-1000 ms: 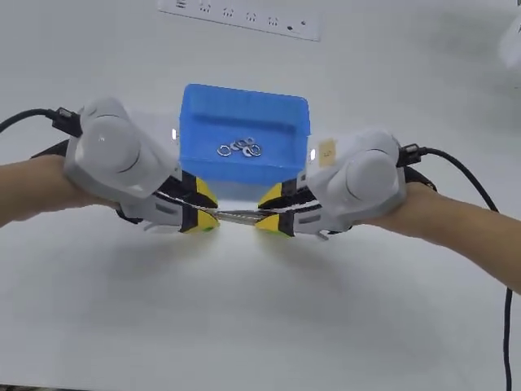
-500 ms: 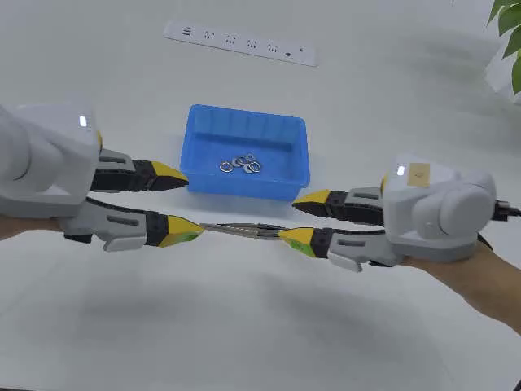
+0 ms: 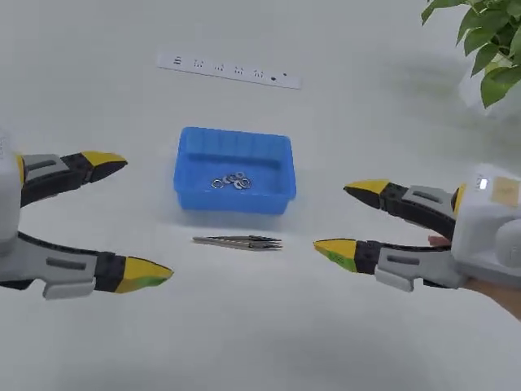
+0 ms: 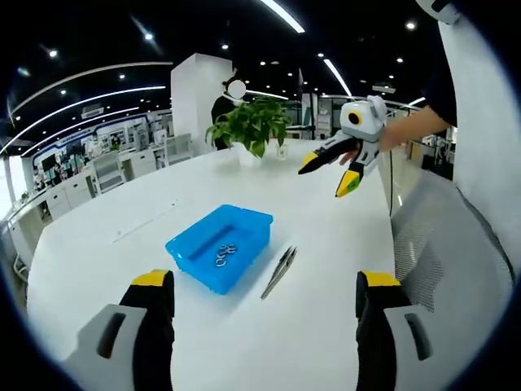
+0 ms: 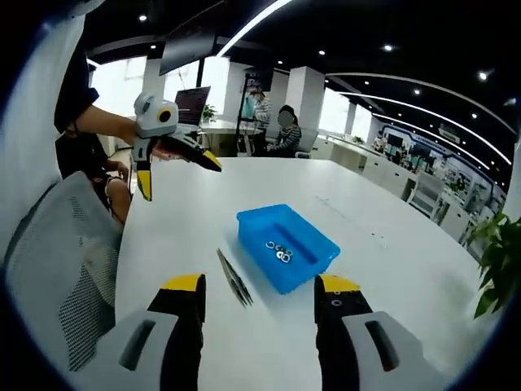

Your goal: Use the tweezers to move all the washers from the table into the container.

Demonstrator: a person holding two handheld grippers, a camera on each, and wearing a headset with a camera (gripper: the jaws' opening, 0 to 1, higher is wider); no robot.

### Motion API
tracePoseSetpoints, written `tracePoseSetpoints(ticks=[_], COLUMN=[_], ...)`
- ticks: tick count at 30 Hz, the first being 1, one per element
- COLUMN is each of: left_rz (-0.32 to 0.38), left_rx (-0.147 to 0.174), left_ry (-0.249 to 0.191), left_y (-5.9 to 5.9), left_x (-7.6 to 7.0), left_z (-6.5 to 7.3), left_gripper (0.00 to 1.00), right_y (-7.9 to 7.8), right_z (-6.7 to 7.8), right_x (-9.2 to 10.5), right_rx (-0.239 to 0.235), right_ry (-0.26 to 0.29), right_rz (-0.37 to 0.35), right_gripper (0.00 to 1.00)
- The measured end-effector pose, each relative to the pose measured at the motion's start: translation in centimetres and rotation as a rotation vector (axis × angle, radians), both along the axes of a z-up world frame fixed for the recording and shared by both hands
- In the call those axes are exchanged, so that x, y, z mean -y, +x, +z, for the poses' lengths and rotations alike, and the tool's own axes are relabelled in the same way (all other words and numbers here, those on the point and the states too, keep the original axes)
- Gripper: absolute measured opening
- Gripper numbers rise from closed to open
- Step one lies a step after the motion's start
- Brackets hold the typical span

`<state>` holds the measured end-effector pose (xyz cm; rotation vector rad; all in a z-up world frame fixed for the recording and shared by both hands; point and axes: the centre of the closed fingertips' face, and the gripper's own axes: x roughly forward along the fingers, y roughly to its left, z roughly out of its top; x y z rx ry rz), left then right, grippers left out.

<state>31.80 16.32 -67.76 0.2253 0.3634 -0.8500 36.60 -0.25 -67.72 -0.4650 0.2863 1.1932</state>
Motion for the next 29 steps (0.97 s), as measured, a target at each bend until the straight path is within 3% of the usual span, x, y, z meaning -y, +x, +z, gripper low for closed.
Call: tracePoseSetpoints(ticks=[7,11,16,20,29], left_rz=[0.005,-0.018,-0.026,0.006,0.041], left_rx=[0.061,0.07,0.065,0.044,0.047], left_ry=[0.056,0.072,0.084,0.08,0.066], left_y=[-0.5,-1.3,-2.3,-2.6,-3.5], left_x=[0.4,1.0,1.2,0.8,0.7], left_z=[1.8,2.4,2.3,1.9,2.7], left_gripper=[1.0,1.0,1.0,1.0,1.0], right_y=[-0.3,-1.6,-3.3,-3.8,-3.9], right_z=[1.1,1.7,1.2,1.1,1.9], right_x=[-0.8,-1.4,-1.1,-0.8,-0.6], right_rx=[0.084,0.084,0.069,0.024,0.025], right_ry=[-0.004,0.006,-0.033,-0.017,0.011], right_rz=[-0.007,0.037,0.083,0.051,0.018], right_gripper=[0.86,0.89,0.91,0.96,1.0])
